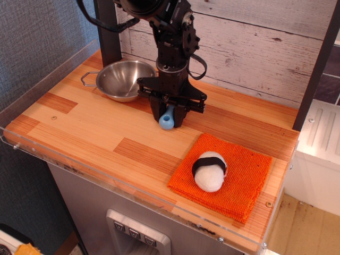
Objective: Place the blue spoon on the other side of the silver pot.
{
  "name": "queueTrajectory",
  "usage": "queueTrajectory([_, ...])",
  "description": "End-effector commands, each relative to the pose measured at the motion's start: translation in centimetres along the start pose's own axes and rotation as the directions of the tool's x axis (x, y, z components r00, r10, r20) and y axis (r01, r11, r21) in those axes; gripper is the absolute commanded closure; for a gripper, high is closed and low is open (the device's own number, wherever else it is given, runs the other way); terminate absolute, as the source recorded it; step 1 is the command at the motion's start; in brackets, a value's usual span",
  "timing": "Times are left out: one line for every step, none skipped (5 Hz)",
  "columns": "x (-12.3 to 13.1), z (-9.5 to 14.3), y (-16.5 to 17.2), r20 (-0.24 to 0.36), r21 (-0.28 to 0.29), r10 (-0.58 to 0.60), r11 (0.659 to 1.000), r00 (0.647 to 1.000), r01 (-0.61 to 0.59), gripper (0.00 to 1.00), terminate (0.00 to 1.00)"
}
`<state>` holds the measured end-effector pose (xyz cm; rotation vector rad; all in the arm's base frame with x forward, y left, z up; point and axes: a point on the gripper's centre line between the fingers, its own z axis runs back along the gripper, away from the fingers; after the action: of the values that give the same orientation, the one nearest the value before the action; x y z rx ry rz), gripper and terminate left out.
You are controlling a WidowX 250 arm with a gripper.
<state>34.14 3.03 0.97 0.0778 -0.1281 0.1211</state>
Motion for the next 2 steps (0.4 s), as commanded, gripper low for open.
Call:
queueTrajectory([0.6, 9.8, 2.0, 0.135, -0.145, -0.078, 0.985, 0.988, 0.097, 1.00, 0.00])
queueTrajectory([-2.2, 12.5, 5.9, 0.111, -0.095, -0.083, 0.991, 0.990, 0.094, 1.00, 0.00])
